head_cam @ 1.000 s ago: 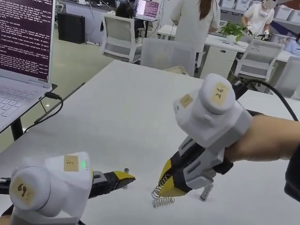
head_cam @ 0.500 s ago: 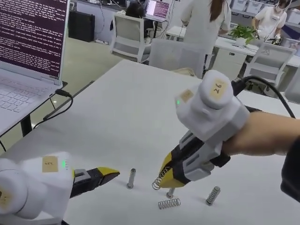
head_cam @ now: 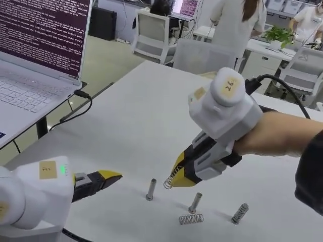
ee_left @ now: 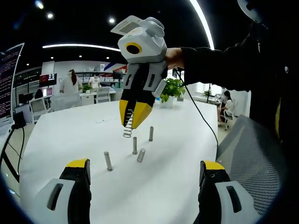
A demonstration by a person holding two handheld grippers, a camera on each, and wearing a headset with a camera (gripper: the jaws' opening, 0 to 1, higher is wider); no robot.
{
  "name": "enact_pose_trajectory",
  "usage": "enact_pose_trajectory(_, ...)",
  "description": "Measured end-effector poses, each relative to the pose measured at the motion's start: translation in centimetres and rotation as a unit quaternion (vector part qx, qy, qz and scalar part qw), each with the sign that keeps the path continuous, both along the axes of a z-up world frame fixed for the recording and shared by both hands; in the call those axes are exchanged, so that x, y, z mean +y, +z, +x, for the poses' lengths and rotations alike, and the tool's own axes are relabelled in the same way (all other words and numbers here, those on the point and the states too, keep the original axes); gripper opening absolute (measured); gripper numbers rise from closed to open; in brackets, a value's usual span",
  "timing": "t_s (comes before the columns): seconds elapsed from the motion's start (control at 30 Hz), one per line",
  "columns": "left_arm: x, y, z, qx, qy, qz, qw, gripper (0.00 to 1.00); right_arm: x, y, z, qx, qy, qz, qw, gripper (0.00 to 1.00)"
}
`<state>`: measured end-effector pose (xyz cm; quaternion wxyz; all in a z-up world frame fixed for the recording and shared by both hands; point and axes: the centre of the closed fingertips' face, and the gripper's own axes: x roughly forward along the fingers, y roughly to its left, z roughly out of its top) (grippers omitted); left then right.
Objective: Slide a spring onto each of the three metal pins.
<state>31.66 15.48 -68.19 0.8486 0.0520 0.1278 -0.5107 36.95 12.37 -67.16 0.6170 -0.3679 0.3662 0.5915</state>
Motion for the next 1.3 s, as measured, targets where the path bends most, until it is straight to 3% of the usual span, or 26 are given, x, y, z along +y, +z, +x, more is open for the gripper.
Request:
enact_pose_trajectory(0.17, 0.7, 0.0, 0.4, -0.003, 0.017, 0.0, 0.9998, 0.94, 0.4, -0.7, 1.1, -0.011, 0.002, -0.006, 0.9999, 0.08)
enact_pose_trajectory(0.27, 1.1, -0.4, 0.5, -0.009, 0.025, 0.015, 0.9995, 0.95, 0.7, -1.2, 1.9, -0.012, 0.0, -0.009, 0.9999, 0.08)
enact_pose_trajectory(0.43, 1.5, -0.8, 0.6, -0.009, 0.032, 0.02, 0.9992, 0.94, 0.9, -2.1, 3.2, -0.022, -0.004, -0.019, 0.9996, 0.08)
enact_pose_trajectory(1.03, 1.7, -1.7, 1.2, 0.006, 0.032, 0.027, 0.9991, 0.93, 1.5, -5.2, 5.3, -0.007, 0.001, -0.061, 0.9981, 0.08)
enact_pose_trajectory(1.3, 1.8, -2.3, 1.2, 0.014, 0.033, 0.027, 0.999, 0.92, 1.6, -6.0, 5.3, 0.009, 0.003, -0.065, 0.9979, 0.08)
